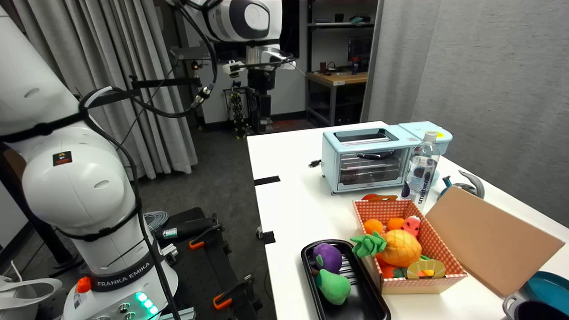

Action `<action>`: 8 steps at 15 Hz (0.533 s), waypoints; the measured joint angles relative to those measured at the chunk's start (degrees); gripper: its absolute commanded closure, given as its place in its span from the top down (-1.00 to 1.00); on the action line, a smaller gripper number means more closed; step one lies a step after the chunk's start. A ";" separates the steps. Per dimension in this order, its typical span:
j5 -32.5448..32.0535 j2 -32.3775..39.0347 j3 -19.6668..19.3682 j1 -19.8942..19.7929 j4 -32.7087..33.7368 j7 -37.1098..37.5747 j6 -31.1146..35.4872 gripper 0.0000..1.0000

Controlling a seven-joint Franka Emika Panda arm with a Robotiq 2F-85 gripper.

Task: Put the pineapple plushie on the table

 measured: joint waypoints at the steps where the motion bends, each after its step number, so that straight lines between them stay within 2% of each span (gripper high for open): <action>1: 0.03 0.02 0.00 0.00 0.00 0.04 0.00 1.00; 8: -0.65 3.47 -0.66 -0.37 0.76 0.15 2.15 1.00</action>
